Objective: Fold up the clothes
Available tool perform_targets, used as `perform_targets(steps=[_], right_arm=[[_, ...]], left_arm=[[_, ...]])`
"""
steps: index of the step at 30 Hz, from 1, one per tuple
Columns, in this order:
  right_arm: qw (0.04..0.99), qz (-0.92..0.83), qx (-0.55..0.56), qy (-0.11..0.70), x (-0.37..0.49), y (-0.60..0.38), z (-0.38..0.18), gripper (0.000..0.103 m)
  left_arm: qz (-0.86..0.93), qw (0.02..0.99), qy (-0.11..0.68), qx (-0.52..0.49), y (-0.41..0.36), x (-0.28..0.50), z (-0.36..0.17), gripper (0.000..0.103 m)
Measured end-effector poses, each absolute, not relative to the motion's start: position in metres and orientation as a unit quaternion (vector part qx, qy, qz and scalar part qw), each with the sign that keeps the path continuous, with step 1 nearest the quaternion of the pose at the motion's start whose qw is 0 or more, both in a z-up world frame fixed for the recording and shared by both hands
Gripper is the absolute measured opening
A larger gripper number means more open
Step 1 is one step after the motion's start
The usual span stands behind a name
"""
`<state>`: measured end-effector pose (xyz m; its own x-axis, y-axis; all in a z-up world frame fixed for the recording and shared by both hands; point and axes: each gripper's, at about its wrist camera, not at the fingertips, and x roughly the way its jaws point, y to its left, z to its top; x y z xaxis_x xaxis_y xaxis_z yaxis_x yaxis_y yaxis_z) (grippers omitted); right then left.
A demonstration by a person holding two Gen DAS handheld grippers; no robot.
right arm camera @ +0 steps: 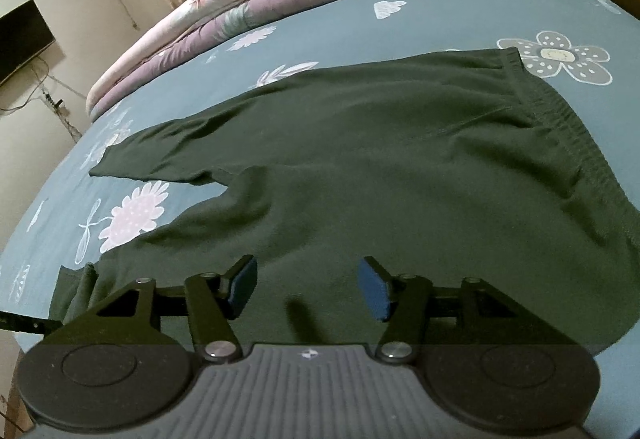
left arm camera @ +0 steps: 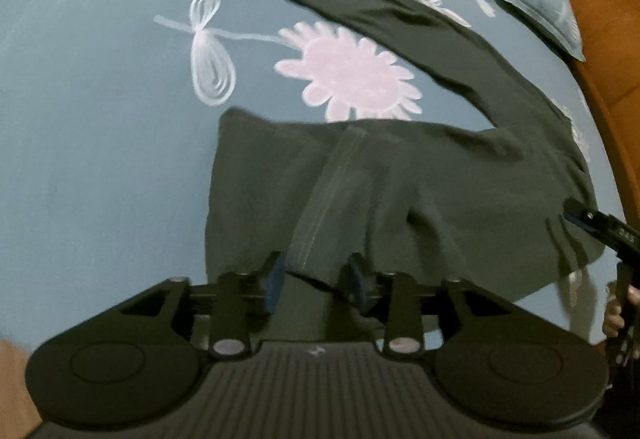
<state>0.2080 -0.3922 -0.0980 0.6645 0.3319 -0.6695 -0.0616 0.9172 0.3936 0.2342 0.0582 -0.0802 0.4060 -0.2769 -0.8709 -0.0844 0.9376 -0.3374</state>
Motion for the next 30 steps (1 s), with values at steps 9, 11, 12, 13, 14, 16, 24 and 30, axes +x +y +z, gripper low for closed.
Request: perform_targets(steps=[9, 11, 12, 13, 14, 16, 24, 30], right_arm=[[0.894, 0.119, 0.16, 0.401, 0.211, -0.394, -0.098, 0.063], [0.893, 0.119, 0.159, 0.404, 0.212, -0.394, -0.1, 0.064], [0.892, 0.118, 0.159, 0.406, 0.212, -0.395, -0.101, 0.064], [0.891, 0.118, 0.16, 0.408, 0.212, -0.395, -0.102, 0.064], [0.89, 0.118, 0.16, 0.41, 0.212, -0.396, -0.104, 0.064], [0.889, 0.118, 0.161, 0.413, 0.212, -0.396, -0.105, 0.064], [0.885, 0.121, 0.164, 0.418, 0.214, -0.399, -0.11, 0.067], [0.886, 0.121, 0.155, 0.42, 0.216, -0.395, -0.11, 0.069]], left_arm=[[-0.137, 0.827, 0.495, -0.228, 0.036, 0.23, -0.065, 0.044], [-0.15, 0.828, 0.494, -0.218, 0.029, 0.231, -0.067, 0.045], [-0.146, 0.827, 0.5, -0.214, 0.027, 0.232, -0.07, 0.045], [-0.139, 0.824, 0.506, -0.213, 0.026, 0.233, -0.074, 0.044], [-0.131, 0.822, 0.511, -0.215, 0.028, 0.233, -0.077, 0.044], [-0.112, 0.819, 0.516, -0.225, 0.036, 0.231, -0.082, 0.044], [-0.112, 0.815, 0.475, -0.313, 0.061, 0.239, -0.094, 0.044], [-0.116, 0.786, 0.459, -0.398, 0.077, 0.254, -0.115, 0.037]])
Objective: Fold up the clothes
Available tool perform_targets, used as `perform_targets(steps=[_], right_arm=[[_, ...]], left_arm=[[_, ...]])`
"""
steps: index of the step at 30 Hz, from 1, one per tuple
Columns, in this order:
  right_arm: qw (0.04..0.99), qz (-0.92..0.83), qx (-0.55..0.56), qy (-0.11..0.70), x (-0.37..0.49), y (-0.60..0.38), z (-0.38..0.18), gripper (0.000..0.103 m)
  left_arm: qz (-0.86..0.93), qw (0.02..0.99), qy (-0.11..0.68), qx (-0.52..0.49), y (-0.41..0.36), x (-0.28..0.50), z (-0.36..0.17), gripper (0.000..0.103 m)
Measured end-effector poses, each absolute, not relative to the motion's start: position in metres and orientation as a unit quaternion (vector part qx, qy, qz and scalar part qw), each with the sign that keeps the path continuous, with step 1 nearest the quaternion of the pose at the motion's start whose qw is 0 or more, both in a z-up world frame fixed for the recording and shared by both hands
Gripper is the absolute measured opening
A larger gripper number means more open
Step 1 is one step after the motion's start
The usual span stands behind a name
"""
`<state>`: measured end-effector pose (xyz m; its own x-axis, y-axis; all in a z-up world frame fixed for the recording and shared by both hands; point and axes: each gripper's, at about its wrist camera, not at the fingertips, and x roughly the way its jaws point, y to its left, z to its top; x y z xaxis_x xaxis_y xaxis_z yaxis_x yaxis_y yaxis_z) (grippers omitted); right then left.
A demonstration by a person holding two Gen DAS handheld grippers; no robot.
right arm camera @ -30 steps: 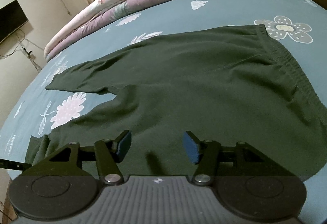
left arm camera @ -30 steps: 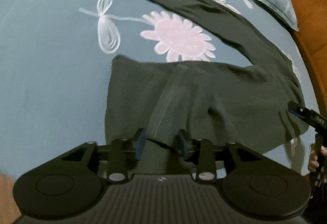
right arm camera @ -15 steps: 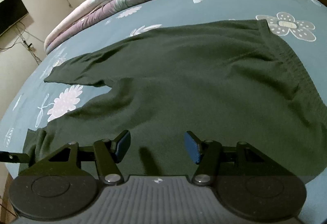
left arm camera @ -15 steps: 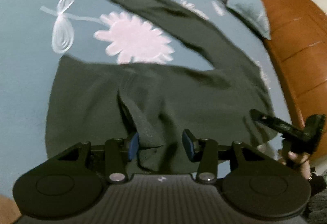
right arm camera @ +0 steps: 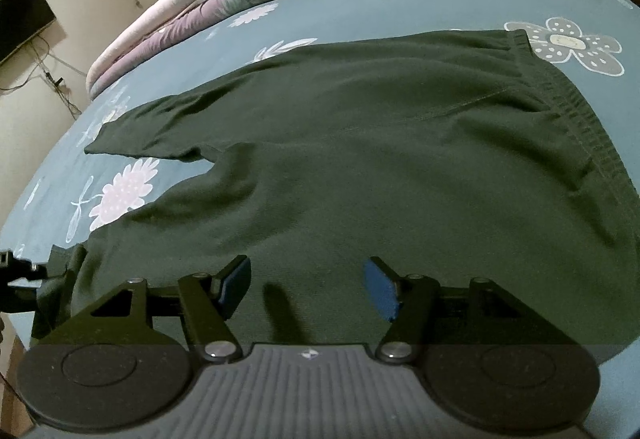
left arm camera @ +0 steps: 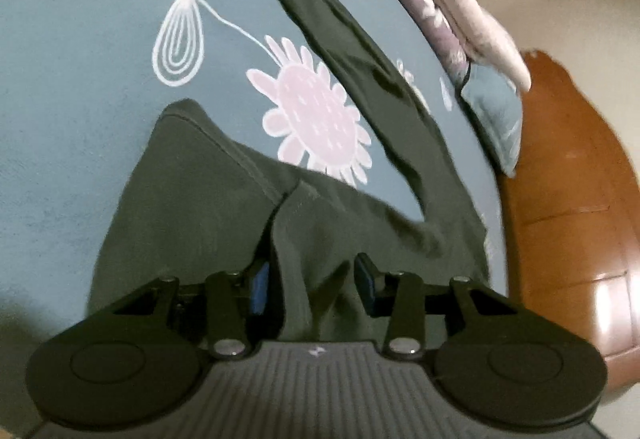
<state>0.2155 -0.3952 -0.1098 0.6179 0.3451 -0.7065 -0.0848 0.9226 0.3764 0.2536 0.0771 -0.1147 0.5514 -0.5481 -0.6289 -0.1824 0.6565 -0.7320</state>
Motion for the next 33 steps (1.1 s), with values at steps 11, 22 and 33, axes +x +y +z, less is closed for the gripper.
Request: perform_targets(steps=[11, 22, 33], right_arm=[[0.887, 0.103, 0.157, 0.422, 0.215, -0.389, -0.109, 0.07], [0.889, 0.076, 0.163, 0.422, 0.219, -0.373, -0.101, 0.07], [0.901, 0.067, 0.136, 0.406, 0.23, -0.332, -0.08, 0.071]], left_arm=[[-0.1, 0.803, 0.464, -0.36, 0.088, 0.243, -0.108, 0.002], [-0.038, 0.85, 0.426, -0.308, 0.167, 0.209, -0.056, 0.002], [0.087, 0.852, 0.428, -0.289, 0.258, 0.167, -0.051, 0.002]])
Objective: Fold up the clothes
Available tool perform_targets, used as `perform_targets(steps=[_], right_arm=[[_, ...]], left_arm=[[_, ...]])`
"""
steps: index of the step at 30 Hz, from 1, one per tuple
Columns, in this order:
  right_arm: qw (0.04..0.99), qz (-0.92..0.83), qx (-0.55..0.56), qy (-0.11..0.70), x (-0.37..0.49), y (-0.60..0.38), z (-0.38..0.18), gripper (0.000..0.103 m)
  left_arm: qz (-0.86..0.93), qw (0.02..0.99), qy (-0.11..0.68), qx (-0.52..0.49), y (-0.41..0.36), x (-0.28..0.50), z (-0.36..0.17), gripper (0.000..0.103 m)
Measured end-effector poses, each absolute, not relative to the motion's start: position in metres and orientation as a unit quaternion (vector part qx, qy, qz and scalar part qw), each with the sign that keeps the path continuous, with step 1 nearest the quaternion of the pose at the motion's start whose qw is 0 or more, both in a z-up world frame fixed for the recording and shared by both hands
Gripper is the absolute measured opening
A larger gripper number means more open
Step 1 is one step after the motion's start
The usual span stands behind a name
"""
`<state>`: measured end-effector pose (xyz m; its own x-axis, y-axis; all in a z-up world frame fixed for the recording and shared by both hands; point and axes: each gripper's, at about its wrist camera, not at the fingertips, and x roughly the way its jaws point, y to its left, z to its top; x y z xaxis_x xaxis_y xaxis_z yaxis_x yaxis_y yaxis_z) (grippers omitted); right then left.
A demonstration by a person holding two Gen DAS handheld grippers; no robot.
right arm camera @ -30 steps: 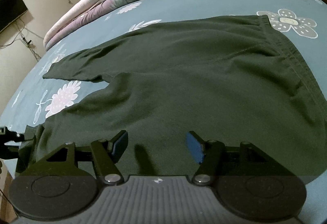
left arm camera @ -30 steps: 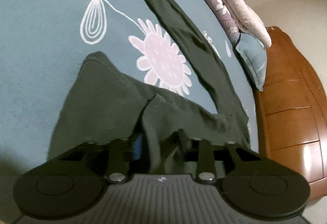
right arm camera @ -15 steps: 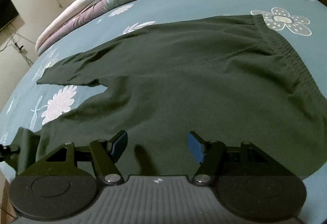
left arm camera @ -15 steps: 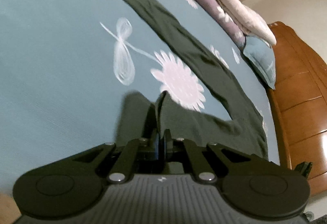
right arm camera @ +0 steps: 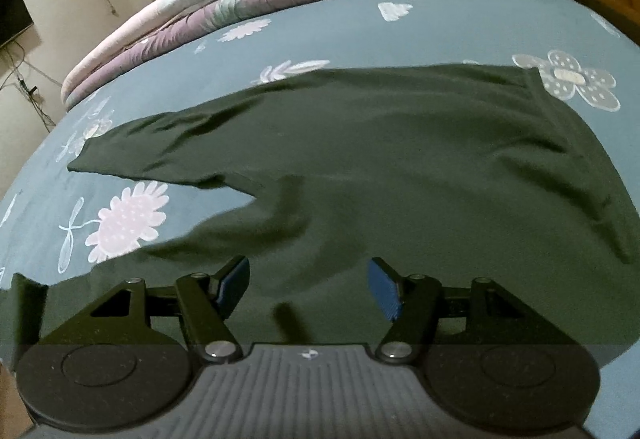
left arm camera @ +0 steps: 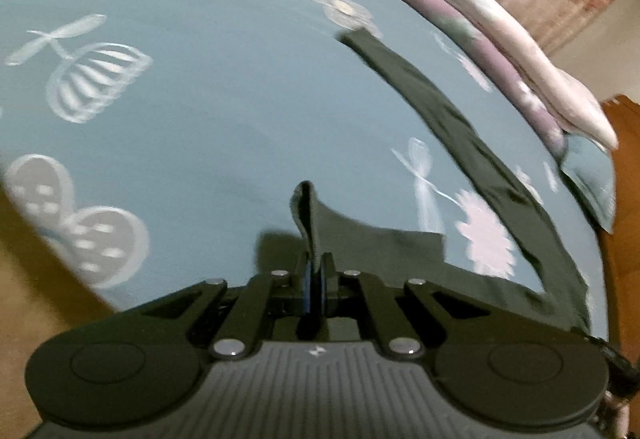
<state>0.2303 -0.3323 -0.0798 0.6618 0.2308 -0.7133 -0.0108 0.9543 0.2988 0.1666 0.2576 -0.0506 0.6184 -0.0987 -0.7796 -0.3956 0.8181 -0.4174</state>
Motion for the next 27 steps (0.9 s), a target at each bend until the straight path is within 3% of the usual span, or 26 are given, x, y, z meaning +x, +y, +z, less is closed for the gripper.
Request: perform_targets(steps=[11, 15, 19, 27], right_arm=[[0.906, 0.07, 0.111, 0.403, 0.24, -0.307, -0.07, 0.072], [0.905, 0.072, 0.105, 0.406, 0.24, -0.302, -0.069, 0.073], [0.905, 0.075, 0.102, 0.406, 0.24, -0.299, -0.067, 0.074], [0.901, 0.079, 0.103, 0.414, 0.242, -0.297, -0.073, 0.074]], left_arm=[[0.14, 0.849, 0.429, -0.273, 0.297, 0.158, -0.057, 0.0], [0.108, 0.842, 0.424, -0.315, 0.31, 0.152, -0.061, 0.001], [0.117, 0.829, 0.423, -0.347, 0.312, 0.145, -0.069, 0.018], [0.12, 0.815, 0.409, -0.392, 0.314, 0.131, -0.09, 0.031]])
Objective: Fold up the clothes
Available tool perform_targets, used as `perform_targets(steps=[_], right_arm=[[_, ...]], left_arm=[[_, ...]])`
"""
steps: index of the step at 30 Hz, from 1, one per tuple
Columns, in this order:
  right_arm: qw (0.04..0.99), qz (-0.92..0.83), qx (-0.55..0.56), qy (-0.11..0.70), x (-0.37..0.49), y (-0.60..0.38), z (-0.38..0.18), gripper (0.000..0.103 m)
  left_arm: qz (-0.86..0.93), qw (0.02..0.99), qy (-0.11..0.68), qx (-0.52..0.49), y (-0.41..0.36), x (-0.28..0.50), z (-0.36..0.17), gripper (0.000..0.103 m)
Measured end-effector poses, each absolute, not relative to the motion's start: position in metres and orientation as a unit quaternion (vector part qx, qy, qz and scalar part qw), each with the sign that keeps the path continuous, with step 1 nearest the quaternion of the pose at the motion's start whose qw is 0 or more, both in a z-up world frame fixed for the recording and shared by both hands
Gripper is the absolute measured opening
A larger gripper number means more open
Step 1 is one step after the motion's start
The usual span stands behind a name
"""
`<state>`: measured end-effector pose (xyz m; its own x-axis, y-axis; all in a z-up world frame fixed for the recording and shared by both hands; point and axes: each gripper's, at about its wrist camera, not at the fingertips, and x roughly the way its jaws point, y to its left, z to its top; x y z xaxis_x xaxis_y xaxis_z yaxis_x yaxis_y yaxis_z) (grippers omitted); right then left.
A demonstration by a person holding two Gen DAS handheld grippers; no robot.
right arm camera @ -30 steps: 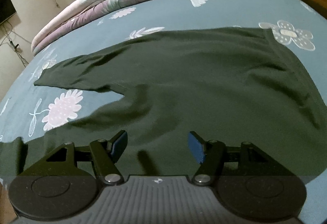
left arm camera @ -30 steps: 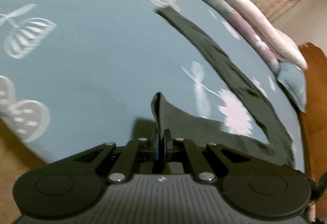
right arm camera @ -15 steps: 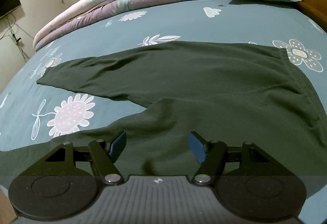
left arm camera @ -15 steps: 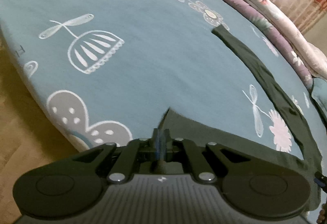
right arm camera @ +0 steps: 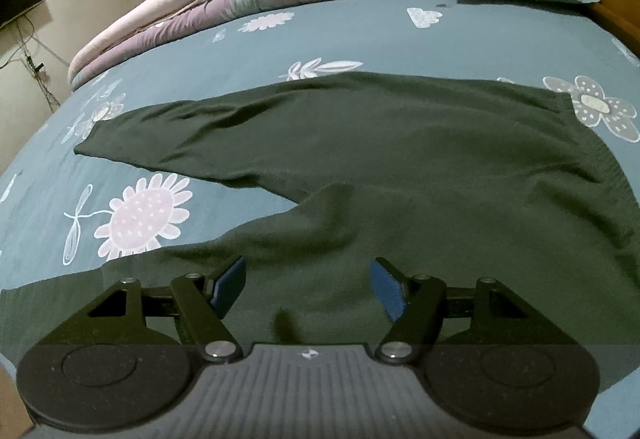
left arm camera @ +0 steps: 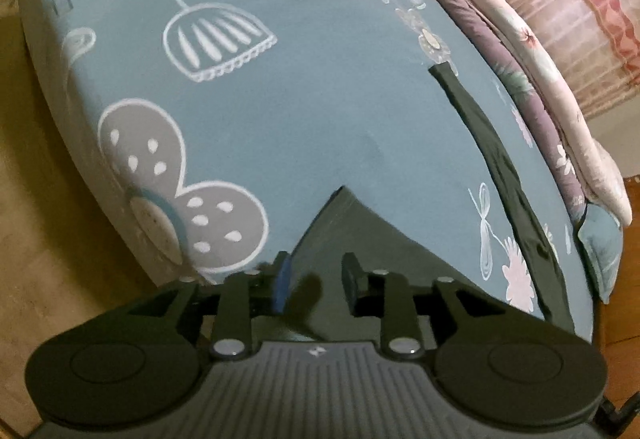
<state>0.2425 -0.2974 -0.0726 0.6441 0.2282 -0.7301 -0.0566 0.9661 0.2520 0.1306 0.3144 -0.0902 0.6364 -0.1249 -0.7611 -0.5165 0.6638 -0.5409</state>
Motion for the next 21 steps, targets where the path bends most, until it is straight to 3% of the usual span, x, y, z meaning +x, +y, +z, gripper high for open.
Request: perform_targets(steps=[5, 13, 15, 16, 17, 21], right_arm=[[0.903, 0.088, 0.099, 0.41, 0.243, -0.293, -0.07, 0.074], [0.903, 0.084, 0.1, 0.409, 0.24, -0.291, -0.071, 0.074], [0.904, 0.082, 0.099, 0.409, 0.238, -0.291, -0.071, 0.074], [0.903, 0.081, 0.099, 0.409, 0.238, -0.291, -0.072, 0.074], [0.903, 0.08, 0.1, 0.41, 0.238, -0.291, -0.072, 0.074], [0.904, 0.08, 0.1, 0.409, 0.239, -0.291, -0.071, 0.074]], left_arm=[[0.102, 0.831, 0.417, -0.354, 0.306, 0.152, -0.094, 0.043], [0.086, 0.863, 0.47, -0.161, 0.267, 0.189, -0.083, 0.041], [0.095, 0.866, 0.481, -0.096, 0.249, 0.191, -0.082, 0.035], [0.094, 0.867, 0.481, -0.094, 0.244, 0.191, -0.081, 0.022], [0.09, 0.867, 0.479, -0.098, 0.241, 0.191, -0.08, 0.004], [0.107, 0.87, 0.474, -0.086, 0.233, 0.187, -0.072, 0.003]])
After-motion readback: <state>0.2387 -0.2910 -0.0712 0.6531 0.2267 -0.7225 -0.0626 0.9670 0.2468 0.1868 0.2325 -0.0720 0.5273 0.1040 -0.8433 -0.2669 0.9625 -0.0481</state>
